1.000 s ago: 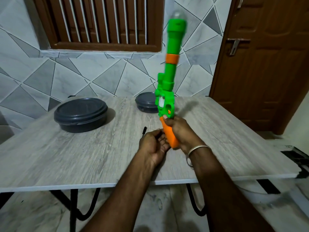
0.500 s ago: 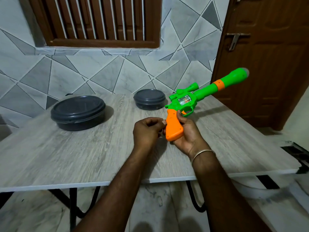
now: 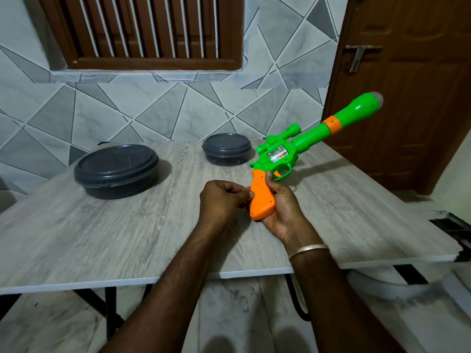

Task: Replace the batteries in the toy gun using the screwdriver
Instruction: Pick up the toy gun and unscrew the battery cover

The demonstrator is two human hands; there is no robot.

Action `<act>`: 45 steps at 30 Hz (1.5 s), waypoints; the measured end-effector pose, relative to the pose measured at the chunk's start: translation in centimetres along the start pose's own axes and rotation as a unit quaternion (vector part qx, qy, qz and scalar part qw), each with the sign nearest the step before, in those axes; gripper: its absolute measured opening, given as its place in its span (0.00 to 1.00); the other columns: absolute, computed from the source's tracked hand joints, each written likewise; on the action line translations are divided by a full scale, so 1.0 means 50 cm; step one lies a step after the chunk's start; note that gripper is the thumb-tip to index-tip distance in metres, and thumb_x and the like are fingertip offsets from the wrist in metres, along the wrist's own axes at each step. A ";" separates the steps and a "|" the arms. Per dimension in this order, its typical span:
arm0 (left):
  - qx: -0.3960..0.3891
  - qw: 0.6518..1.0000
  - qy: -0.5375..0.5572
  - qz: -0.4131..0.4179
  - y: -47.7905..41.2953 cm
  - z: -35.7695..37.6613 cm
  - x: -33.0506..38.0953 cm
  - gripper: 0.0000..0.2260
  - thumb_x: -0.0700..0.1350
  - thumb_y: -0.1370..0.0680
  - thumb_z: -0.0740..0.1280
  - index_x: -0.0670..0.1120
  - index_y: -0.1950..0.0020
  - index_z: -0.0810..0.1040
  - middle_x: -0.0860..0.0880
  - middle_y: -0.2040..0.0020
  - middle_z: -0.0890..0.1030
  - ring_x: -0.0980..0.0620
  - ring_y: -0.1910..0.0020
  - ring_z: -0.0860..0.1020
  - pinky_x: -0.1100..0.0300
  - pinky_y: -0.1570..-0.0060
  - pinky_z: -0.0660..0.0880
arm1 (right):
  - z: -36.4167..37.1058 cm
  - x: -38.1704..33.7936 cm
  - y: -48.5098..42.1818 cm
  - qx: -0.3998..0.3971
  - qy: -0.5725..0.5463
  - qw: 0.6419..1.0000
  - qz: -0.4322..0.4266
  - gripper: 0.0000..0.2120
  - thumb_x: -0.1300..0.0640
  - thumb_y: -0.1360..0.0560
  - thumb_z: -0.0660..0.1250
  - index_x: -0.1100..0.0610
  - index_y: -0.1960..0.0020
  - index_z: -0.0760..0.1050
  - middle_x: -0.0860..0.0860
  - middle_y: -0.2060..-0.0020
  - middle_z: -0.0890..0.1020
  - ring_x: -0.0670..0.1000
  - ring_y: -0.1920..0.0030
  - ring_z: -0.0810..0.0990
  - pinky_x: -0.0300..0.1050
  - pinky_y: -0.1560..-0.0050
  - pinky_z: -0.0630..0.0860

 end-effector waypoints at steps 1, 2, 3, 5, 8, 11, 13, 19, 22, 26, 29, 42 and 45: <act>-0.004 1.000 0.007 -0.004 0.002 0.000 0.003 0.03 0.34 0.27 0.75 0.33 0.56 0.85 0.42 0.66 0.82 0.61 0.71 0.80 0.70 0.71 0.73 | 0.004 -0.002 0.002 -0.006 0.001 1.000 -0.003 0.16 0.46 0.17 0.54 0.57 0.48 0.75 0.55 0.66 0.83 0.52 0.65 0.83 0.49 0.54 0.75; -0.005 1.000 0.015 -0.008 0.002 0.000 0.003 0.04 0.33 0.26 0.74 0.31 0.55 0.84 0.41 0.66 0.81 0.62 0.75 0.77 0.72 0.74 0.70 | 0.004 -0.002 0.001 -0.007 0.003 1.000 -0.007 0.16 0.47 0.17 0.54 0.57 0.47 0.74 0.55 0.67 0.83 0.51 0.65 0.83 0.49 0.56 0.75; -0.005 1.000 0.019 -0.014 0.002 -0.002 0.002 0.05 0.33 0.26 0.74 0.30 0.55 0.83 0.40 0.67 0.79 0.61 0.77 0.76 0.73 0.76 0.69 | 0.005 -0.003 0.002 -0.005 0.005 1.000 -0.012 0.15 0.47 0.17 0.55 0.56 0.45 0.74 0.55 0.67 0.82 0.51 0.64 0.82 0.48 0.56 0.76; -0.008 1.000 0.007 -0.024 -0.004 -0.004 -0.002 0.06 0.36 0.27 0.76 0.32 0.56 0.84 0.40 0.68 0.80 0.57 0.75 0.75 0.71 0.76 0.69 | 0.002 -0.005 0.000 0.006 0.011 1.000 -0.019 0.15 0.47 0.18 0.56 0.57 0.42 0.74 0.55 0.62 0.80 0.52 0.62 0.79 0.48 0.57 0.76; -0.018 0.998 0.019 -0.052 -0.006 -0.002 -0.015 0.06 0.37 0.28 0.77 0.34 0.57 0.85 0.42 0.69 0.80 0.55 0.75 0.74 0.67 0.75 0.70 | -0.002 -0.003 -0.004 0.013 0.023 0.999 -0.024 0.20 0.46 0.18 0.57 0.58 0.34 0.71 0.55 0.59 0.79 0.51 0.61 0.79 0.45 0.61 0.77; -0.024 0.994 0.072 -0.080 0.002 0.001 -0.027 0.05 0.36 0.28 0.77 0.33 0.58 0.84 0.41 0.70 0.80 0.52 0.75 0.76 0.62 0.70 0.76 | -0.003 -0.003 -0.009 0.014 0.037 0.999 -0.037 0.25 0.45 0.19 0.58 0.60 0.28 0.69 0.55 0.59 0.79 0.51 0.60 0.79 0.46 0.60 0.77; -0.028 0.990 0.102 -0.092 0.003 0.002 -0.032 0.05 0.35 0.28 0.77 0.33 0.58 0.84 0.39 0.69 0.81 0.48 0.71 0.78 0.56 0.64 0.80 | -0.003 -0.004 -0.012 0.014 0.043 0.998 -0.047 0.26 0.45 0.19 0.59 0.61 0.28 0.68 0.55 0.59 0.80 0.52 0.60 0.79 0.48 0.58 0.76; -0.040 0.993 0.080 -0.080 0.000 -0.002 -0.021 0.05 0.34 0.28 0.75 0.33 0.57 0.83 0.42 0.71 0.80 0.54 0.76 0.76 0.66 0.73 0.73 | -0.003 -0.004 -0.015 0.006 0.049 0.997 -0.055 0.27 0.45 0.19 0.59 0.62 0.28 0.68 0.55 0.59 0.80 0.52 0.61 0.80 0.47 0.59 0.76; -0.054 0.988 0.102 -0.105 0.001 0.005 -0.033 0.05 0.34 0.28 0.75 0.33 0.57 0.83 0.41 0.71 0.79 0.52 0.75 0.74 0.62 0.71 0.74 | -0.001 -0.002 -0.016 -0.003 0.049 0.997 -0.054 0.27 0.44 0.20 0.59 0.62 0.29 0.68 0.55 0.60 0.79 0.53 0.62 0.79 0.48 0.61 0.75; -0.084 0.983 0.102 -0.130 0.003 0.010 -0.039 0.05 0.35 0.26 0.74 0.35 0.60 0.82 0.42 0.72 0.78 0.54 0.78 0.73 0.65 0.76 0.70 | 0.002 0.001 -0.018 -0.021 0.047 0.997 -0.049 0.26 0.43 0.20 0.60 0.60 0.31 0.69 0.55 0.59 0.79 0.54 0.63 0.80 0.51 0.63 0.75; -0.104 0.978 0.114 -0.139 0.001 0.014 -0.042 0.08 0.35 0.26 0.73 0.38 0.65 0.80 0.42 0.72 0.77 0.52 0.75 0.74 0.65 0.75 0.69 | 0.004 0.005 -0.016 -0.030 0.056 0.997 -0.043 0.23 0.43 0.20 0.60 0.59 0.35 0.71 0.54 0.61 0.80 0.55 0.66 0.79 0.50 0.62 0.73; -0.084 0.987 0.080 -0.112 -0.010 0.002 -0.036 0.07 0.37 0.28 0.76 0.32 0.57 0.83 0.40 0.70 0.80 0.52 0.76 0.73 0.65 0.74 0.71 | 0.005 0.011 -0.015 -0.033 0.004 0.999 -0.020 0.17 0.43 0.19 0.57 0.56 0.42 0.74 0.55 0.59 0.78 0.53 0.60 0.78 0.49 0.62 0.76; -0.071 0.989 0.070 -0.107 -0.010 -0.001 -0.034 0.07 0.38 0.28 0.77 0.34 0.58 0.83 0.40 0.70 0.80 0.52 0.76 0.72 0.64 0.74 0.70 | 0.007 0.011 -0.009 -0.035 -0.004 0.999 -0.018 0.17 0.44 0.19 0.57 0.56 0.42 0.74 0.55 0.60 0.78 0.53 0.61 0.79 0.49 0.62 0.76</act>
Point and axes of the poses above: each hand's wrist, its own y-axis away from the middle knuckle, its own z-axis out of the palm, x = y × z, the point moved 10 cm from there along -y, towards the middle knuckle
